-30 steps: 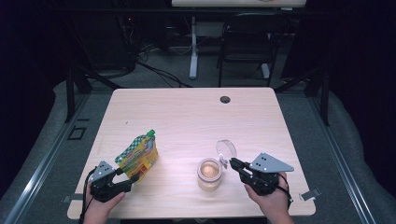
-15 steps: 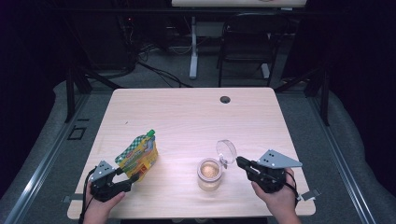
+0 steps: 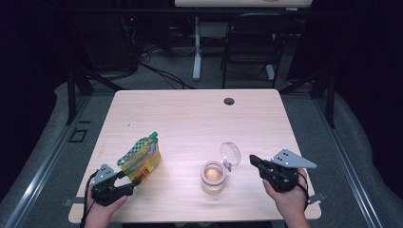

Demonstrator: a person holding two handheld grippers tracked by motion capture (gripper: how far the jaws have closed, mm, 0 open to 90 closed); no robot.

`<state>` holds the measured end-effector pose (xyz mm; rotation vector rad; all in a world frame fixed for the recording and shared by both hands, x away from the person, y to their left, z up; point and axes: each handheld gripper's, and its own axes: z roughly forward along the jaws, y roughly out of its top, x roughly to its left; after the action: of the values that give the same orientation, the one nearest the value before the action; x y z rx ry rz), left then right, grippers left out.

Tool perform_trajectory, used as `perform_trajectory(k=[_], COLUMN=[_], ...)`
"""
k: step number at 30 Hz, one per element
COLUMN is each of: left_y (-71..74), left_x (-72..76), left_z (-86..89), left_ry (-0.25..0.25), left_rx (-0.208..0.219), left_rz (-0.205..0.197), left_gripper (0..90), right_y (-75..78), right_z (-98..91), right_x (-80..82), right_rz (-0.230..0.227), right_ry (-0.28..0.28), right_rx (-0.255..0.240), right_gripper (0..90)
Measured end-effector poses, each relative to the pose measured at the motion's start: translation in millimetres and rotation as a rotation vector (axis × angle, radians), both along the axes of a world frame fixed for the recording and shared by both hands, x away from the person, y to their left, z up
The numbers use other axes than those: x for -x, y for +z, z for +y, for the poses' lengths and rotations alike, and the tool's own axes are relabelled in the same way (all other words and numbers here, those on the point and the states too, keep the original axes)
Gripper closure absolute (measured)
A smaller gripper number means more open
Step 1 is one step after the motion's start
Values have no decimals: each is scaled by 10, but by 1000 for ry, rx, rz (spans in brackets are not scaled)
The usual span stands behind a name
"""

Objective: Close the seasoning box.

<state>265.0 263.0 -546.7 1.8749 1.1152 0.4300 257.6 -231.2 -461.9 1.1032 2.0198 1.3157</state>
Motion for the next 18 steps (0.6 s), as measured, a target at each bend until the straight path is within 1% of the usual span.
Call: perform_trajectory(k=[2,3,6,10,12,14,16,18], left_y=[0,2,-2,-1,6,0,3,4], left_x=[3,4,7,16,22,26,30,31], left_z=[-4,1,9,18,25,28,39,45], left_ry=[1,1,4,8,6,13,13,14], left_rx=[1,-2,3,2,-3,3,4,5], left_rz=[0,-1,0,1,8,-1,2,1], left_gripper=[384,384,384,384,384,384,384,384], right_y=[-47,-65,-110,-141,-150,-158,-163,-167], right_z=[8,20,59,158,196,232,258,286], right_x=[-42,-56,-108,-161,-180,-190,-196,-196], right_rz=[10,13,32,27,26,28,26,24], right_ry=[-16,-22,-20,-8,-2,1,10,13], right_rx=[3,-4,-13,4,13,10,16,8], right_gripper=[900,900,900,900,900,900,900,900])
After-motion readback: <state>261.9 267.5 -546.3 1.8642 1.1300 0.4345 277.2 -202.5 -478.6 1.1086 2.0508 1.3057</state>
